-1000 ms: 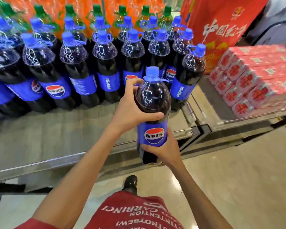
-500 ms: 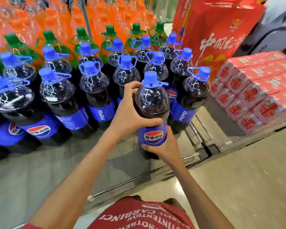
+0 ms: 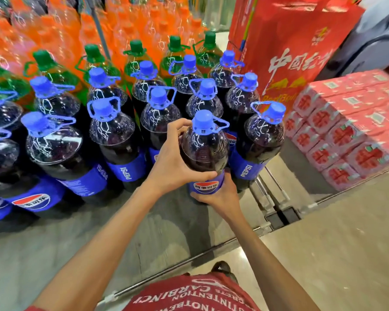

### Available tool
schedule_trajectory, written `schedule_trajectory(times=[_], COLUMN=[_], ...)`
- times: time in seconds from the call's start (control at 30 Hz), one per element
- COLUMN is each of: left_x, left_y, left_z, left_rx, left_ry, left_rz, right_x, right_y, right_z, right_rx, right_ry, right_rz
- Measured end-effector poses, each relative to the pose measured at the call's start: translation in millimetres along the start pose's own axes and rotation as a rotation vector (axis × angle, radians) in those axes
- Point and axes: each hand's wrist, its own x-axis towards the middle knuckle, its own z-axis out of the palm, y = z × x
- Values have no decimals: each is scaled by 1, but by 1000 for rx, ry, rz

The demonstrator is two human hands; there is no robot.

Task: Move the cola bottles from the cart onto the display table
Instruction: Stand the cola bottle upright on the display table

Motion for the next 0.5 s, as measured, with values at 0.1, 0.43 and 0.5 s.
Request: schedule_trajectory(times=[0.1, 0.43, 0.5], left_x=[4, 8, 7], left_y=[-8, -17, -20], left_z=[2, 3, 1], left_rx=[8, -5, 11], left_ry=[12, 15, 7], left_rz=[26, 6, -4], right_x=[12, 23, 22], right_y=[1, -2, -1], right_z=[-2, -3, -2], right_rx=[-10, -315, -338], right_ry=[-9, 9, 21], right_rz=[2, -10, -9])
